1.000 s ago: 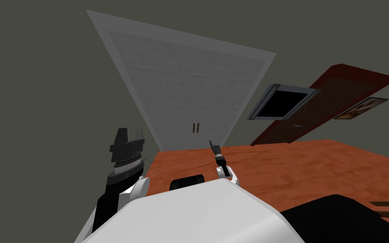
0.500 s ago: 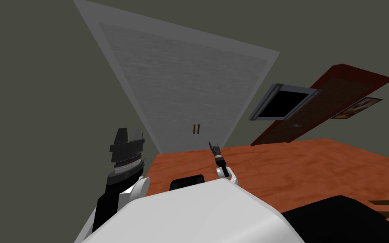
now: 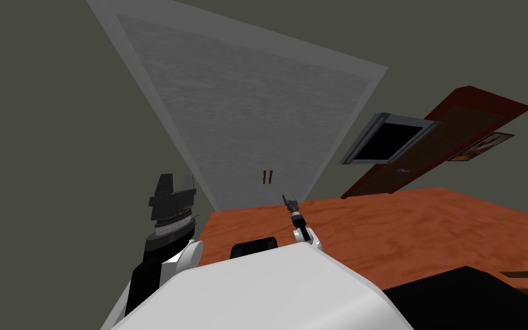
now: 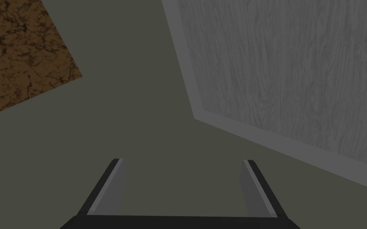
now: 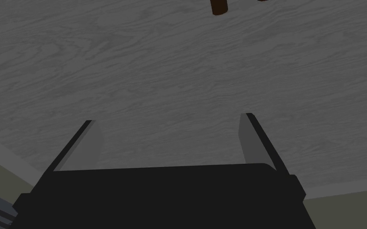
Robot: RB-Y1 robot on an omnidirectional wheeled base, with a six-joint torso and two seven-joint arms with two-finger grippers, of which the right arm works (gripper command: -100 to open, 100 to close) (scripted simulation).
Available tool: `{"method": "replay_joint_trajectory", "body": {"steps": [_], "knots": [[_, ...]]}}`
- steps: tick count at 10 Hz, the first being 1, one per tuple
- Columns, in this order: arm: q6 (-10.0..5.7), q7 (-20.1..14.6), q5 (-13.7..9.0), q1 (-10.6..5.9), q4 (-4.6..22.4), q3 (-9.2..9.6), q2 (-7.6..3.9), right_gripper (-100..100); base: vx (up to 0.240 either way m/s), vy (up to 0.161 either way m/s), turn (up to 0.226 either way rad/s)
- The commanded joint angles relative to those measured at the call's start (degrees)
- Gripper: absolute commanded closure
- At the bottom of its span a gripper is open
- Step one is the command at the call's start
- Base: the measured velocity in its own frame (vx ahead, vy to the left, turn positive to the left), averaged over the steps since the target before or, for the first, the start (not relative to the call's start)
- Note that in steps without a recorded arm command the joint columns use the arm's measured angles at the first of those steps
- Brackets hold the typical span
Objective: Pull the door open
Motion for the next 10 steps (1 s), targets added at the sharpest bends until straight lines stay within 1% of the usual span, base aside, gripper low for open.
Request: {"method": "replay_joint_trajectory", "body": {"steps": [1, 2, 3, 4, 6, 7, 9, 10], "knots": [[-0.46, 1.3, 0.5, -0.58, 1.7, -0.20, -0.07, -100, 0.090, 0.033, -0.027], [-0.70, 2.0, 0.8, -0.90, 2.7, -0.31, -0.08, -100, 0.108, 0.041, -0.031], [-1.13, 3.4, 1.3, -1.51, 4.5, -0.50, -0.09, -100, 0.115, 0.045, -0.038], [-1.34, 4.1, 1.6, -1.81, 5.4, -0.59, -0.09, -100, 0.111, 0.052, -0.028], [-2.16, 6.6, 2.6, -2.98, 8.8, -0.95, -0.08, -100, 0.168, 0.053, -0.040], [-2.32, 7.2, 2.8, -3.23, 9.5, -1.02, -0.07, -100, 0.173, 0.057, -0.028], [-2.98, 9.2, 3.6, -4.25, 12.1, -1.28, -0.03, -100, 0.145, 0.050, -0.022], [-3.14, 9.7, 3.8, -4.50, 12.8, -1.35, -0.02, -100, 0.130, 0.043, -0.021]]}}
